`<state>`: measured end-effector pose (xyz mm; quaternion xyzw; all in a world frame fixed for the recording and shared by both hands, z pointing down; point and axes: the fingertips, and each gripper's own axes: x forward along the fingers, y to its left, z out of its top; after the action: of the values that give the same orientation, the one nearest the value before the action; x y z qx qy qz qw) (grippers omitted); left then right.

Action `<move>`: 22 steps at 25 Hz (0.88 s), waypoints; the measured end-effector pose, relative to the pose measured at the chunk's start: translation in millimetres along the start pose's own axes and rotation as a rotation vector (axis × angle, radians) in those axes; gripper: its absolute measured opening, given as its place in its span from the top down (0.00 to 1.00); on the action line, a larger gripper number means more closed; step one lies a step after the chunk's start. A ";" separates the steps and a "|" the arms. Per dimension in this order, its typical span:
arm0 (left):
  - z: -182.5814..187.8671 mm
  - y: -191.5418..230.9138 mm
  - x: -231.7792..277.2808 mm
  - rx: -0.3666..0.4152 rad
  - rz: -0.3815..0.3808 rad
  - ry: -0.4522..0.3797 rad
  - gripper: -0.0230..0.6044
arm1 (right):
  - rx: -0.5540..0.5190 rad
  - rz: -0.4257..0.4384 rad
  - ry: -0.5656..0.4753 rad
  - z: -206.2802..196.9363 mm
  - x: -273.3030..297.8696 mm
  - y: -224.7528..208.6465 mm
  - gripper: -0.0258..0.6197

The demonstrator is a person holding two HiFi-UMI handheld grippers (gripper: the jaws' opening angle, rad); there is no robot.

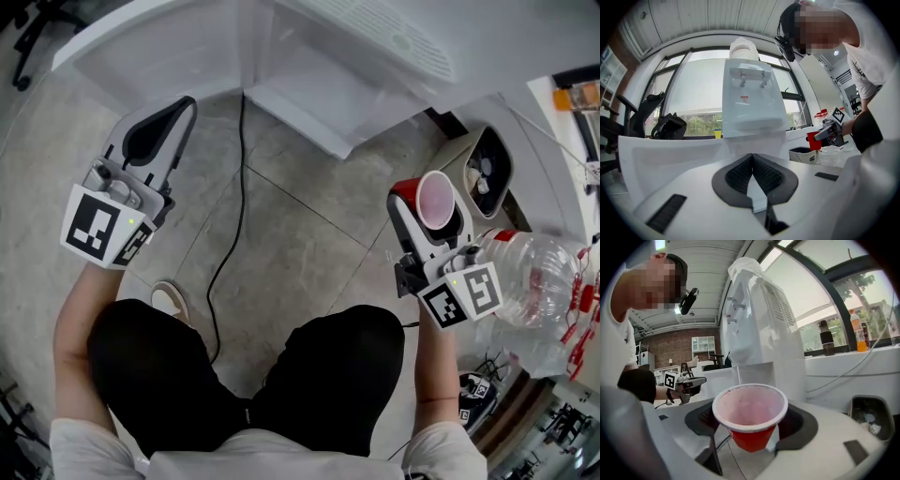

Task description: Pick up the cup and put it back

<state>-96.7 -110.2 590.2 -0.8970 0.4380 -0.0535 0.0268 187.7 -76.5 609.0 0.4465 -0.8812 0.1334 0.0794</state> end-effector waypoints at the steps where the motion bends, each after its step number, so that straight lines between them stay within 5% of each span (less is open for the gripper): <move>1: 0.4 2.9 -3.1 0.000 0.008 0.002 0.93 | 0.001 -0.013 -0.002 0.6 -5.3 -2.7 0.42; 12: -7.7 18.4 -31.5 0.033 0.108 0.000 0.93 | -0.014 -0.035 -0.027 6.9 -8.6 1.3 0.42; 22: -11.5 3.3 -26.7 0.032 0.051 0.004 0.93 | -0.016 0.003 -0.033 3.1 17.2 19.4 0.42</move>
<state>-116.9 -91.2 599.3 -0.8849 0.4598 -0.0618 0.0416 161.9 -79.6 607.3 0.4468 -0.8840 0.1190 0.0683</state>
